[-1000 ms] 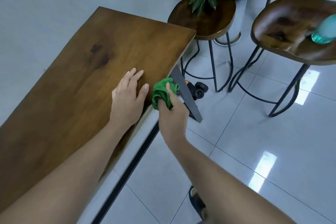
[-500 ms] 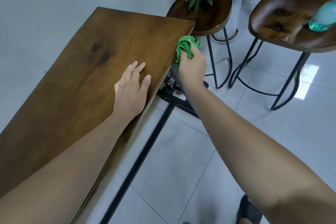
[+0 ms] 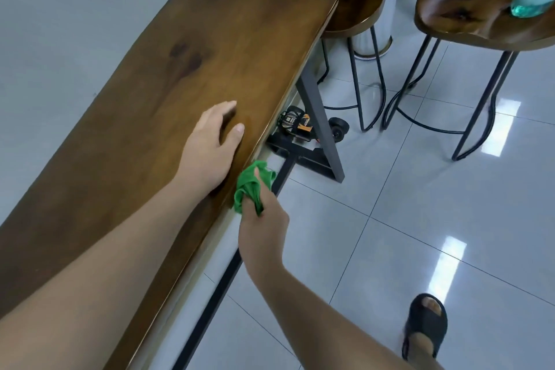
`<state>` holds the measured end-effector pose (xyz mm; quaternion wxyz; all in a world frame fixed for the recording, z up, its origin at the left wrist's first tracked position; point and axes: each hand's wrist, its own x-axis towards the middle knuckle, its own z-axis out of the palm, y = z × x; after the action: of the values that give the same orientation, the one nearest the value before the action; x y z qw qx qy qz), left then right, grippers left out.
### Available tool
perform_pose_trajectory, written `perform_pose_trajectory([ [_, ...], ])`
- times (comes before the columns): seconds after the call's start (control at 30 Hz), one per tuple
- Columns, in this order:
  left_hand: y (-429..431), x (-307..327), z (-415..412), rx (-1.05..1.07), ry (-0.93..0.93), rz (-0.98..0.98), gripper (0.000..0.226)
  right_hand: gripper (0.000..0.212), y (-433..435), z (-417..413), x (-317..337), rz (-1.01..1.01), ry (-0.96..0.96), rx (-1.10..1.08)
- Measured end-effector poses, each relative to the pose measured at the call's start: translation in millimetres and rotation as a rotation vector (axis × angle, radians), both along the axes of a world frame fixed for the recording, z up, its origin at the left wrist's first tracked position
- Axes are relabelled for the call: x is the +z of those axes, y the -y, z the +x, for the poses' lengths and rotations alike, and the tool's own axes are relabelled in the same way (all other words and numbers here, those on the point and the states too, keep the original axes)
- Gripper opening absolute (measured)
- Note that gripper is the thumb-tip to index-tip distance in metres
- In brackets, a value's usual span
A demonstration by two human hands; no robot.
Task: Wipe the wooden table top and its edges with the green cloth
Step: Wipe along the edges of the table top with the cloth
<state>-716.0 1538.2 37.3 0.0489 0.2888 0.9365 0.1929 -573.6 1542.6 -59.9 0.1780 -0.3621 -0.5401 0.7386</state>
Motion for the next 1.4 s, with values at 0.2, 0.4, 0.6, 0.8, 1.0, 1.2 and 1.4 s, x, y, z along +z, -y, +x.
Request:
perform_pose_trajectory([
  [0.2,82,-6,45,0.010,0.037,-0.064,0.050,0.064,79,50,-2,0.071,0.002,0.091],
  [0.4,154,-17,68,-0.046,-0.028,-0.135,0.053,0.062,138,82,-5,0.190,-0.046,0.137],
  [0.6,181,-26,74,-0.089,-0.086,-0.144,0.056,0.060,119,64,1,0.230,-0.060,0.024],
  [0.8,178,-28,76,-0.067,-0.133,-0.158,0.059,0.059,43,21,7,0.337,0.013,-0.031],
  [1.0,174,-27,78,-0.053,-0.139,-0.191,0.058,0.020,-61,-33,13,0.351,0.095,-0.046],
  [1.2,175,-29,76,-0.052,-0.147,-0.202,0.061,0.041,-85,-54,13,0.288,0.059,-0.109],
  [1.4,178,-32,73,-0.072,-0.167,-0.187,0.059,0.056,-16,-24,12,0.161,-0.027,-0.201],
])
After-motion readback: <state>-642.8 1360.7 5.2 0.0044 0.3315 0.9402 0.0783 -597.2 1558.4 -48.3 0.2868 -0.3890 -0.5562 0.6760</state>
